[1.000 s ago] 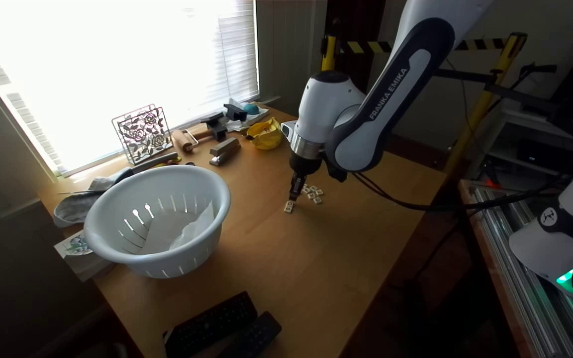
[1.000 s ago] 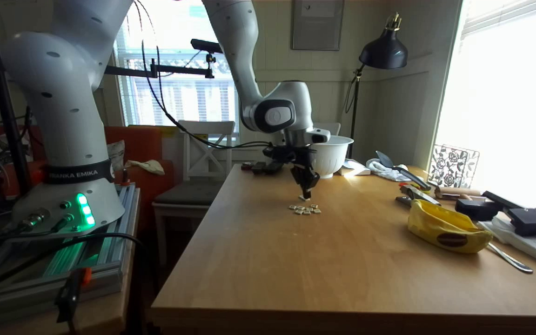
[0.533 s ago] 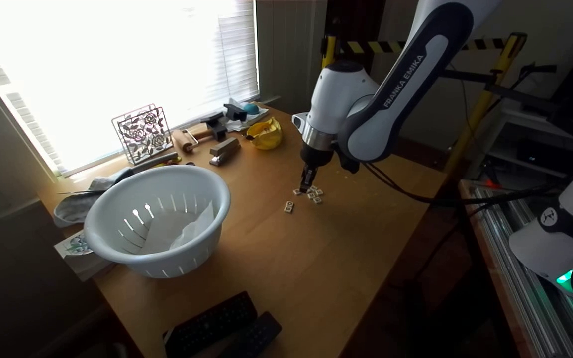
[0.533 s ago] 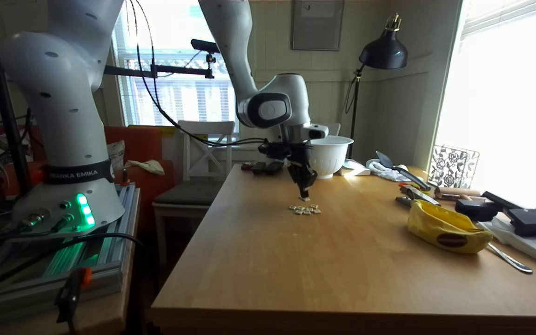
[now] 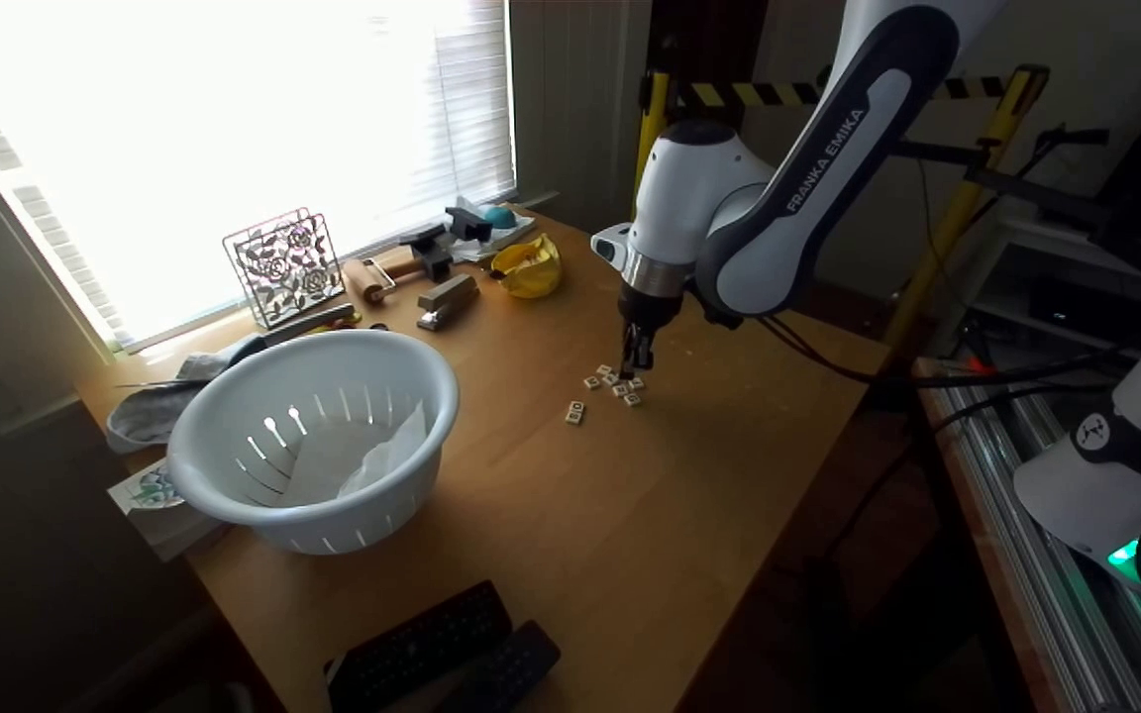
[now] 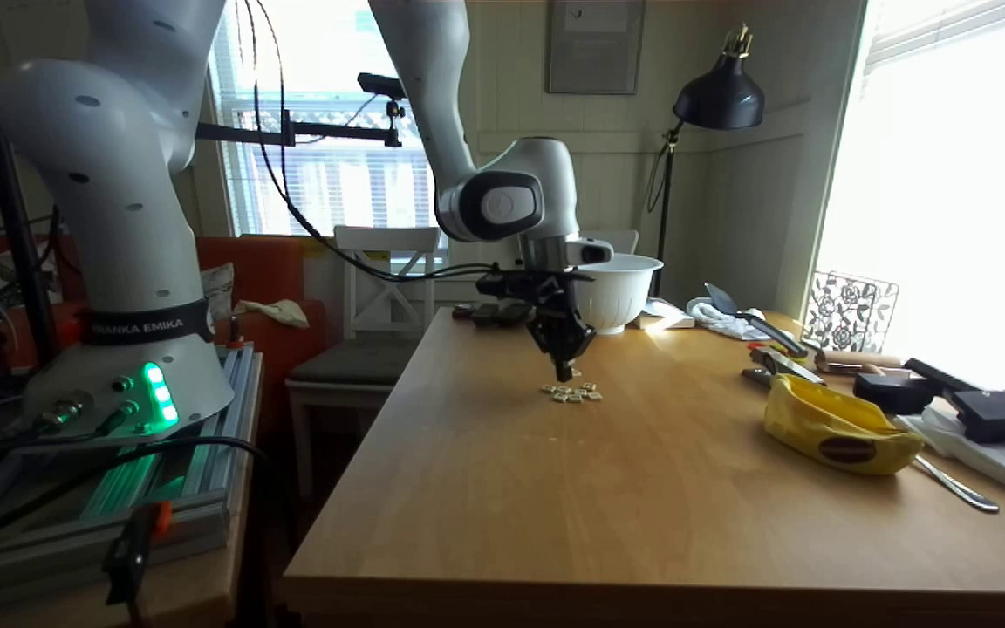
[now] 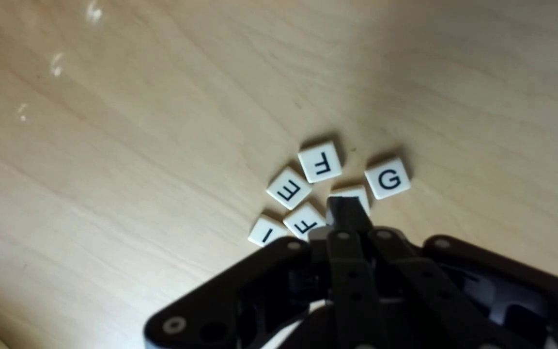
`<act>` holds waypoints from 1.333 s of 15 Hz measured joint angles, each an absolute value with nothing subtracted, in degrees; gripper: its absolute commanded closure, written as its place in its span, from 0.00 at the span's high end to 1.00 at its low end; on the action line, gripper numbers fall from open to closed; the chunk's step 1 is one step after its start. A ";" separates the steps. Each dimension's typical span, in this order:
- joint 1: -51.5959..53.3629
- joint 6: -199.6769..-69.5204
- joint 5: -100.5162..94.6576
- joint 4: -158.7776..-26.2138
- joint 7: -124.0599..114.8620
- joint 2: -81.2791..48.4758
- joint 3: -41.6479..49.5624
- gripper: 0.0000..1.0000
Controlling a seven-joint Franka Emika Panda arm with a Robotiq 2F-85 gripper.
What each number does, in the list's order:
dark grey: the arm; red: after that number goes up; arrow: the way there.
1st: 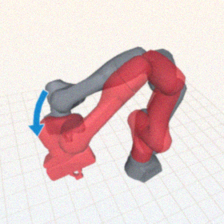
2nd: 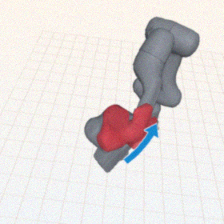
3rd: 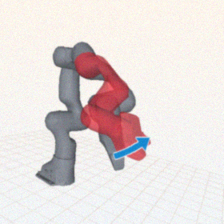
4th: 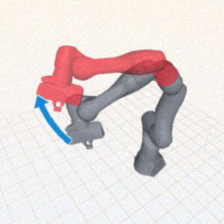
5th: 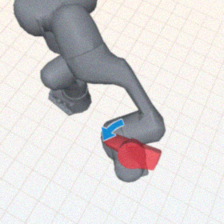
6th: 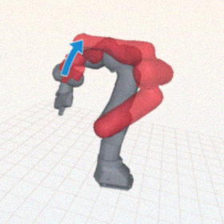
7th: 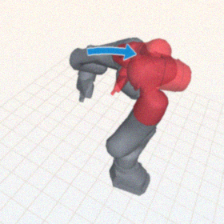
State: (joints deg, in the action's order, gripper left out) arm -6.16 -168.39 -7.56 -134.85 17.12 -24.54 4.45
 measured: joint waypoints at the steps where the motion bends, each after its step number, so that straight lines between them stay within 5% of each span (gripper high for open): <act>1: -6.18 -168.39 -8.53 -134.84 17.95 -24.60 4.59 0.00; 20: -6.37 -167.85 -18.15 -132.47 25.31 -27.70 4.31 0.00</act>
State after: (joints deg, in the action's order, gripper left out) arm -6.37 -167.85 -18.15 -132.47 25.31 -27.70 4.31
